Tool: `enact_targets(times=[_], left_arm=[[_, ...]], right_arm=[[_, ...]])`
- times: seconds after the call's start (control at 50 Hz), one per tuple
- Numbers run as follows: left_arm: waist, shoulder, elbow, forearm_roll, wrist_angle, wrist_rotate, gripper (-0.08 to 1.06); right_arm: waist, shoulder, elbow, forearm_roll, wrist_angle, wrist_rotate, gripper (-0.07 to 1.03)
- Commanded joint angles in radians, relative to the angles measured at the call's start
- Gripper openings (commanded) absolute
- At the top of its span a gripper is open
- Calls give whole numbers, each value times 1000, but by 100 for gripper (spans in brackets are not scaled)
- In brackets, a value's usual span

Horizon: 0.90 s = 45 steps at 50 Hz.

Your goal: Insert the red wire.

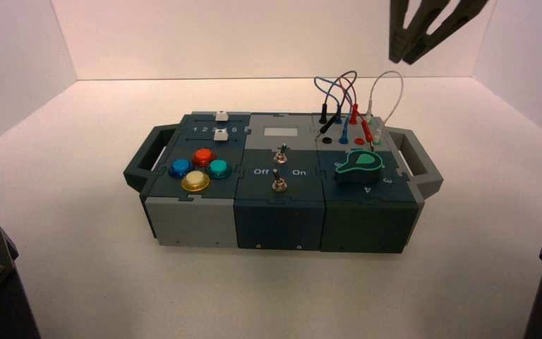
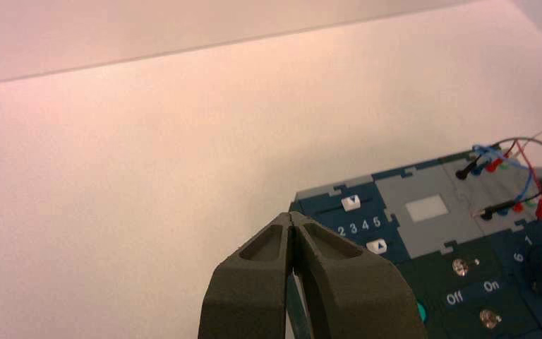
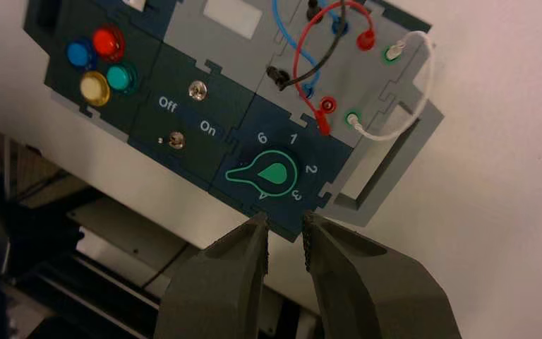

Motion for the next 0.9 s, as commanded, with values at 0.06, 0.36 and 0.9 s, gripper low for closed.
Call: enact_targets(times=[0.06,0.36,0.9], left_arm=[[-17,34,-43,0,3,5,-3],[-23,32,-44,0,3,5,-3],[-23,28,-44,0,5,5,-3]], right_arm=[[17,92,-75,-11,44,-15,30],[57,262,-170,-72,121,-20,33],[64,397,-250,-115,152,-41,45]])
